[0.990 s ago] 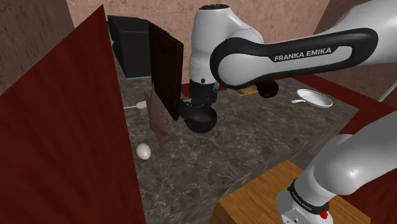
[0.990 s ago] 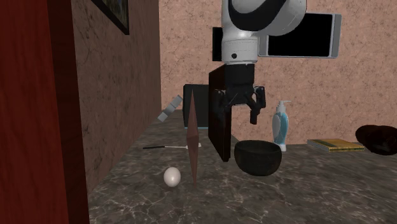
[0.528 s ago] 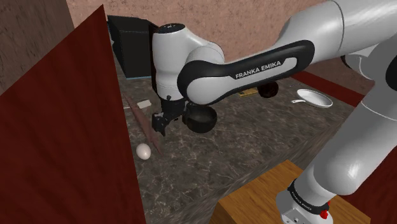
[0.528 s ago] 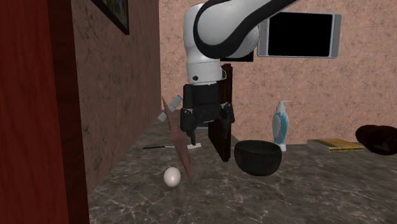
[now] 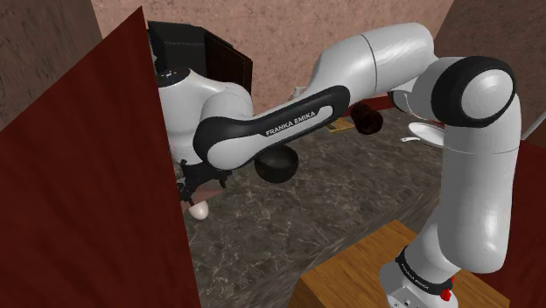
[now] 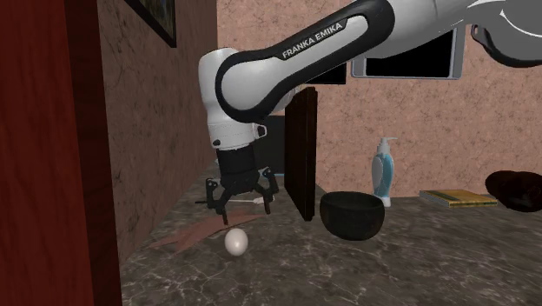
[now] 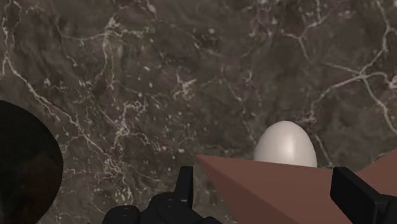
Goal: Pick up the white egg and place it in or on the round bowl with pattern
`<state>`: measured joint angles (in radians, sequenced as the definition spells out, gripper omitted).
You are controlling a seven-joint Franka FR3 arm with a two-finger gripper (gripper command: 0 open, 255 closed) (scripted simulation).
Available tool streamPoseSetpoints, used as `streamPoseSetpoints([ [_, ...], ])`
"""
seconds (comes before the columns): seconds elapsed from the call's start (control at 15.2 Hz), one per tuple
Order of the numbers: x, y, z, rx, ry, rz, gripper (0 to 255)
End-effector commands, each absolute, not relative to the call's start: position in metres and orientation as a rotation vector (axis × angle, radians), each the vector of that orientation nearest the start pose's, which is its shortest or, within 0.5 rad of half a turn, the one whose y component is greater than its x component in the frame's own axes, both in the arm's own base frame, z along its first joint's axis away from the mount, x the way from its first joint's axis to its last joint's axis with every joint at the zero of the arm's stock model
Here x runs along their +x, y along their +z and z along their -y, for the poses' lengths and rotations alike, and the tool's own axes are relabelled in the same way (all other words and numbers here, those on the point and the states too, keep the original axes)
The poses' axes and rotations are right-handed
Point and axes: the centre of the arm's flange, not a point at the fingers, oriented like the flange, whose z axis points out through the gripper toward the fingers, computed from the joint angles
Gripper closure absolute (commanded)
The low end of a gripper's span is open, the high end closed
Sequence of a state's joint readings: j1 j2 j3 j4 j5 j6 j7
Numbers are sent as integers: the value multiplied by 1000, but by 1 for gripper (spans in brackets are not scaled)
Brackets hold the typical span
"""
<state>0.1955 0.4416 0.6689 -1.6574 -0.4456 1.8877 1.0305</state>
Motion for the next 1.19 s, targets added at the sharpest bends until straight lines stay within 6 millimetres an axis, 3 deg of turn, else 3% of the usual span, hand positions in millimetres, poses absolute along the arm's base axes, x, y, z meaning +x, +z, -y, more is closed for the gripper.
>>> streamPoseSetpoints([
  [0.0,492,373,-458,-3324,-94,-77,0],
  [0.13,501,360,-474,-3334,-91,-89,0],
  [0.59,503,324,-466,-3334,-91,-89,0],
  [1.12,503,321,-466,-3334,-91,-89,0],
])
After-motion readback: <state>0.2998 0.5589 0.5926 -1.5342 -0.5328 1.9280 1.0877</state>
